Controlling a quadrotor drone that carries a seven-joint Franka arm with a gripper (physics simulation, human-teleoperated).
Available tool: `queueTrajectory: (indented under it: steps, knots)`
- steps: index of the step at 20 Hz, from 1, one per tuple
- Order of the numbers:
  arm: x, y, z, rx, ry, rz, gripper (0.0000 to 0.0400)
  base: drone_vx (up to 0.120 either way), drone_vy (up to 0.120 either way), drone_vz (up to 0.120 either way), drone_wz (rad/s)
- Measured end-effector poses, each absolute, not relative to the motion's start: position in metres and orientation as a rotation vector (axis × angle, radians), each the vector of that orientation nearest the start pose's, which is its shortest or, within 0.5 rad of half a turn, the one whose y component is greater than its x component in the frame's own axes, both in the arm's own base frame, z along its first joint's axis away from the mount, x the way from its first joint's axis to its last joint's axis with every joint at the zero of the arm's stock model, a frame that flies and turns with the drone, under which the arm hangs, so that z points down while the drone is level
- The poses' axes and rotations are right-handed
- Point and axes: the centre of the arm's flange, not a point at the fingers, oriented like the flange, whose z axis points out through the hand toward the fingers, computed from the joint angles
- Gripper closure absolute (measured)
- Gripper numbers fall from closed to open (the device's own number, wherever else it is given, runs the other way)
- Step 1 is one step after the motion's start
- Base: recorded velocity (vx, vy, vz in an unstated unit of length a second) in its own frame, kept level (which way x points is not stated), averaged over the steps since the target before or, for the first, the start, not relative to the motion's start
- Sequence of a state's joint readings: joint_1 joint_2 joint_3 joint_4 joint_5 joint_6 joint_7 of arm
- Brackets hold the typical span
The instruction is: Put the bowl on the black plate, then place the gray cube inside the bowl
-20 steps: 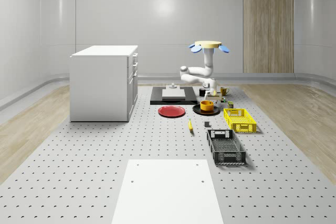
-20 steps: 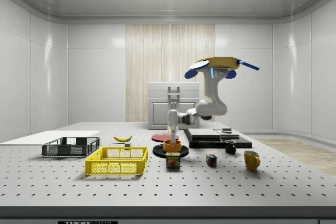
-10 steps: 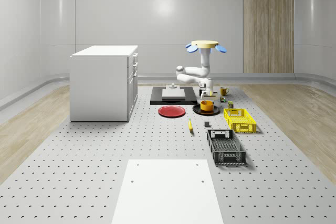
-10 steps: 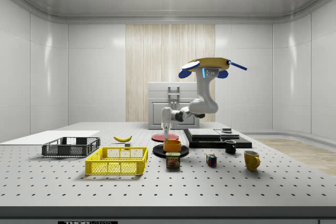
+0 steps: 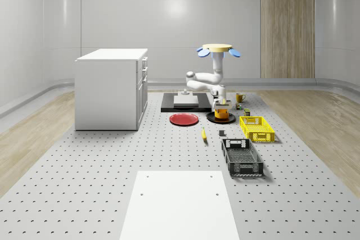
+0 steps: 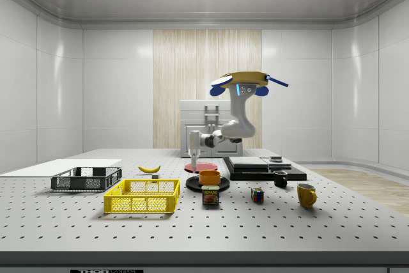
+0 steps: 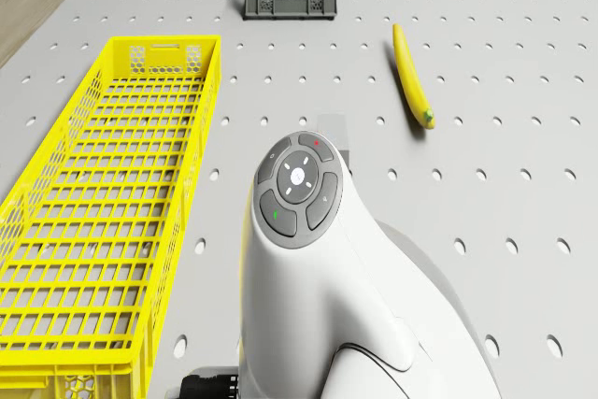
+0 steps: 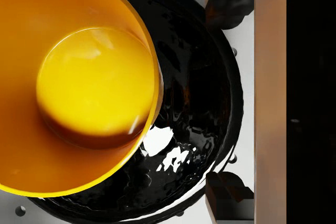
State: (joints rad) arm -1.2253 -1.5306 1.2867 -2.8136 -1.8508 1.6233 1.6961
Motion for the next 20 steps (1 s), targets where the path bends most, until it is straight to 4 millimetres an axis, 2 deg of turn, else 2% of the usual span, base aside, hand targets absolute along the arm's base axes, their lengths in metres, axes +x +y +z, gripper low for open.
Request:
queueTrajectory:
  steps: [6,11,13,20]
  knots:
    - [0.3188,0.0000,0.5187,0.001,-0.002,0.786,0.0000,0.120,-0.007,0.000,0.000]
    - [0.3188,0.0000,0.5187,0.001,-0.002,0.786,0.0000,0.120,-0.112,0.000,0.000]
    - [0.3188,0.0000,0.5187,0.001,-0.002,0.786,0.0000,0.120,0.000,-0.020,0.000]
    - [0.3188,0.0000,0.5187,0.001,-0.002,0.786,0.0000,0.120,0.000,-0.120,0.000]
